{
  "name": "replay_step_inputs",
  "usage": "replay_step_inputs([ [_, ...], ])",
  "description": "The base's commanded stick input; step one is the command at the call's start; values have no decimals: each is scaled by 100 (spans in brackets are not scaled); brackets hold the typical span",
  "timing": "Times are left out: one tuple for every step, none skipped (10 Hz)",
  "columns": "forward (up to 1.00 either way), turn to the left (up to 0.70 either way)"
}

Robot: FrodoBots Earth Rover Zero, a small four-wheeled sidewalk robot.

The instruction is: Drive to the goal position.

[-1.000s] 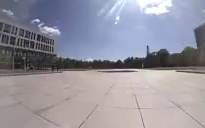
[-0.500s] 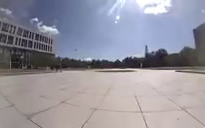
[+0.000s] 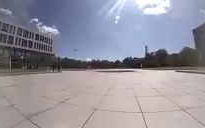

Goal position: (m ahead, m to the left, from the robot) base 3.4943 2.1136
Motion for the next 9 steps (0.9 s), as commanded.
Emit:
replay_step_inputs([
  [6, 1],
  [6, 1],
  [6, 1],
  [6, 1],
  [5, 1],
  [6, 1],
  [6, 1],
  [6, 1],
  [6, 1],
])
